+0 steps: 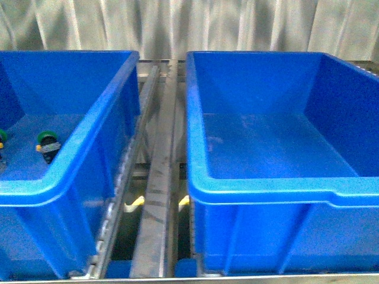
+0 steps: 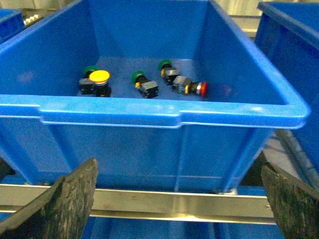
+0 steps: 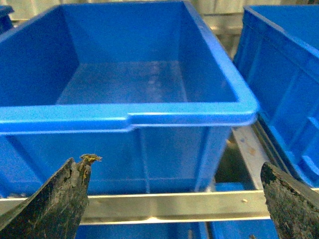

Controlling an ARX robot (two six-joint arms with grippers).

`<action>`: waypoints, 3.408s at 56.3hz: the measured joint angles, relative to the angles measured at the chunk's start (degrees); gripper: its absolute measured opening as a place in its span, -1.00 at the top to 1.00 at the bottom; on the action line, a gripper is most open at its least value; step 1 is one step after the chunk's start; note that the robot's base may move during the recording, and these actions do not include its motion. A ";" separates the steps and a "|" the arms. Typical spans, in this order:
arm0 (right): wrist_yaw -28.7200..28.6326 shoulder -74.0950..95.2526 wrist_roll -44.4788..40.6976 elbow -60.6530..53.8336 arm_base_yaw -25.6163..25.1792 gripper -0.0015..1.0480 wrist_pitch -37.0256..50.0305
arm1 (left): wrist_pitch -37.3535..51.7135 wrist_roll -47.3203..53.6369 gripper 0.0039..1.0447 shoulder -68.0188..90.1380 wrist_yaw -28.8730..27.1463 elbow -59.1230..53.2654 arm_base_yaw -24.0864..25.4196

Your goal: Pick red and yellow buttons and place in box

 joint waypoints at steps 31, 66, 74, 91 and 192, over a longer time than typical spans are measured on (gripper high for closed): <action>0.04 0.02 -0.02 -0.07 -0.09 -0.88 0.00 | 2.01 -3.96 -0.85 10.86 -18.10 4.22 -7.37; -0.15 -0.04 -0.02 -0.07 -0.09 -0.88 0.00 | 10.84 0.24 -0.85 84.70 -18.53 58.38 -0.92; -0.13 -0.04 -0.02 -0.07 -0.09 -0.88 0.00 | 10.25 -1.77 -0.85 90.47 -17.46 61.79 -0.22; -0.13 -0.04 -0.02 -0.07 -0.09 -0.88 0.00 | 9.79 -7.19 -0.85 101.35 -16.28 64.67 1.20; -0.13 -0.04 -0.02 -0.07 -0.09 -0.88 0.00 | 13.05 -7.17 0.35 108.94 -14.21 70.07 -0.02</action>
